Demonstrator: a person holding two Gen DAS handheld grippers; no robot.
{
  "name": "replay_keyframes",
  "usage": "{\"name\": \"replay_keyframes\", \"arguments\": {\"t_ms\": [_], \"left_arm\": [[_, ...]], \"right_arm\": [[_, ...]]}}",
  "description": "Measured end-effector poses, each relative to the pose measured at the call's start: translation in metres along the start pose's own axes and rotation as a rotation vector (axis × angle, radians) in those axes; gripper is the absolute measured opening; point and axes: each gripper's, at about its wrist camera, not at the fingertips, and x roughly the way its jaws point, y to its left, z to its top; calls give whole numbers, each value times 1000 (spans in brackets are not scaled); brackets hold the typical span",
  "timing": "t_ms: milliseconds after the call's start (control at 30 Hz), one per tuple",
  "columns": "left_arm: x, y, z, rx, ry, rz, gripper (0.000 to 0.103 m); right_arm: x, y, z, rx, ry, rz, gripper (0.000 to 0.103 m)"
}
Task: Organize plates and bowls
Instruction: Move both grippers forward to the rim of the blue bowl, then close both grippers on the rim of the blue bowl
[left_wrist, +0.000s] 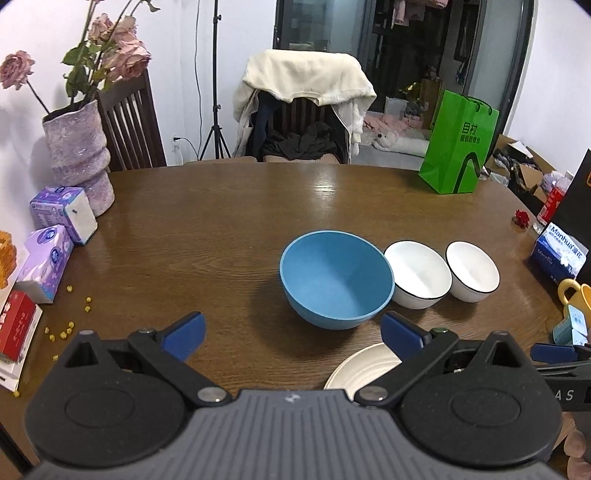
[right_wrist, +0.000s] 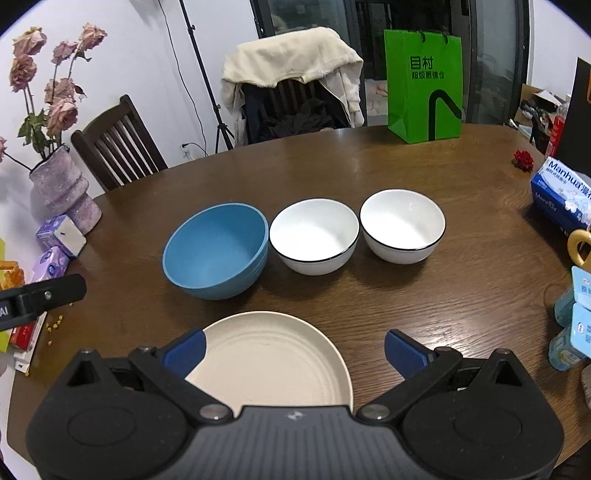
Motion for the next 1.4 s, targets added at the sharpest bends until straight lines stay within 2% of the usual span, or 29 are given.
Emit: {"name": "replay_keyframes", "arguments": {"t_ms": [533,667,1033,1100,1200,1300,1367,1400], "left_arm": [[69,6,27,42,95,-49,103],[92,13,33,28,118,-56,103],[151,33,48,8,184,-13,102],[162,36,51,4,194,-17,101],[178,39,53,-2,208,-29,100],[194,41,54,-6,240,-42,89],[200,39,55,-1,254,-51,77],[203,39,54,2,263,-60,72]], "right_arm": [[41,-1,18,89,26,-50,103],[58,-1,26,108,41,-63,98],[95,33,58,83,28,-43,91],[104,40,63,71,34,-50,86],[120,49,69,56,61,-71,74],[134,56,72,55,98,-96,61],[144,59,73,68,124,-113,48],[148,59,73,79,137,-115,45]]}}
